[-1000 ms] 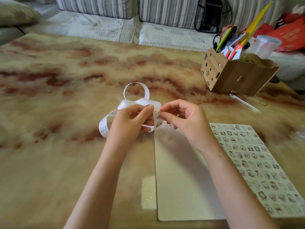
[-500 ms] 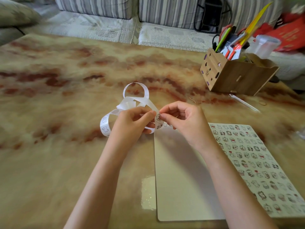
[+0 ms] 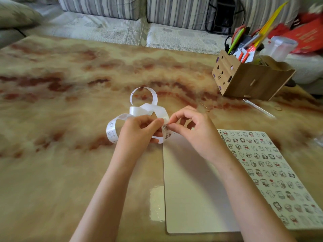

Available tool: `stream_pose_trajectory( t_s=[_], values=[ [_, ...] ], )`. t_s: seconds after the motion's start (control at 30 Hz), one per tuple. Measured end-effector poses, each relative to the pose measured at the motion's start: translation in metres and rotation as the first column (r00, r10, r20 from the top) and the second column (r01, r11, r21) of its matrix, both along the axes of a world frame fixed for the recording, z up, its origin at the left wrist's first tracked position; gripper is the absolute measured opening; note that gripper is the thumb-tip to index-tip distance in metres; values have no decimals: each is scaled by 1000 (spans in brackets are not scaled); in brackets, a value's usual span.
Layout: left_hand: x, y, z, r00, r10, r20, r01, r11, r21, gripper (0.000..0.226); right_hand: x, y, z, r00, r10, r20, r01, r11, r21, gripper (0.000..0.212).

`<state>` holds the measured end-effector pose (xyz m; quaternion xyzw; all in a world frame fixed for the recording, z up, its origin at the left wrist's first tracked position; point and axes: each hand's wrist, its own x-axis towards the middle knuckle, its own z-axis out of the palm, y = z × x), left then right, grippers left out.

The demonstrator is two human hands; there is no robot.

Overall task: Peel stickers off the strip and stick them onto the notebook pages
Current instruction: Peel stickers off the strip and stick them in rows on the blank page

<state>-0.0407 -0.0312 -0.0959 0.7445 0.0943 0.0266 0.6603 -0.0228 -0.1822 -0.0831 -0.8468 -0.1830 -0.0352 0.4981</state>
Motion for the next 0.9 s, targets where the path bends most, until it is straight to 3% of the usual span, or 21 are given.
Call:
stream_pose_trajectory(
  t_s=[0.13, 0.23, 0.43, 0.67, 0.9],
  values=[
    [1, 2, -1, 999, 41, -13, -41, 998, 44, 19, 0, -4, 5, 993, 44, -108, -30, 991, 127, 12],
    [0, 2, 0, 998, 55, -12, -54, 996, 75, 20, 5, -13, 9, 988, -15, -152, 47, 977, 206, 9],
    [-2, 1, 0, 998, 59, -3, -59, 992, 108, 18, 18, -35, -1, 922, -214, -323, 245, 968, 56, 3],
    [0, 1, -3, 999, 49, -15, -47, 991, 122, 19, 25, -35, -14, 901, -288, -324, 259, 957, -130, 10],
    [1, 2, -5, 999, 45, -15, -43, 989, 142, 19, 28, -39, -15, 889, -296, -349, 269, 955, -124, 5]
  ],
)
